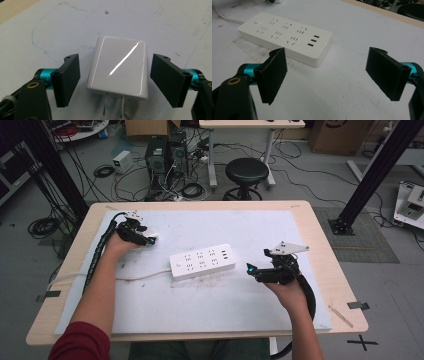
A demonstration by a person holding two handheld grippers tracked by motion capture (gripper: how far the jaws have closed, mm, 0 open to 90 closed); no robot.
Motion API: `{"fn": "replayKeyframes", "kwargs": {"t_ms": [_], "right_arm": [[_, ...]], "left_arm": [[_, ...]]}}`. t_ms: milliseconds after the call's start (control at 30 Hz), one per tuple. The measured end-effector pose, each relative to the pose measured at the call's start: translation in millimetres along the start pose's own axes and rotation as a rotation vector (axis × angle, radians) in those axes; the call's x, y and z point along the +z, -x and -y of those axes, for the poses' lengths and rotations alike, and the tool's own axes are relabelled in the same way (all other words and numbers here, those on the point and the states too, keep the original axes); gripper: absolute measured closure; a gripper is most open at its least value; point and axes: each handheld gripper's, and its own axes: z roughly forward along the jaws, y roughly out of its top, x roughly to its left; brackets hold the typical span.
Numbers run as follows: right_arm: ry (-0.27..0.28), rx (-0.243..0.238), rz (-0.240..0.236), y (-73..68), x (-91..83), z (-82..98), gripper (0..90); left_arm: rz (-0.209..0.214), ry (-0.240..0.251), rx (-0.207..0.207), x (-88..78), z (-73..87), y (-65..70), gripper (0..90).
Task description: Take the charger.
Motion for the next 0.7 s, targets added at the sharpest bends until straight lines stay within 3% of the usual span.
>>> {"fn": "replayKeyframes", "kwargs": {"t_ms": [700], "right_arm": [[0.0, 0.002, 0.0, -1.3, 0.5, -0.6, 17.6]], "left_arm": [[0.004, -0.009, 0.025, -1.4, 3.0, 3.4, 42.3]]}}
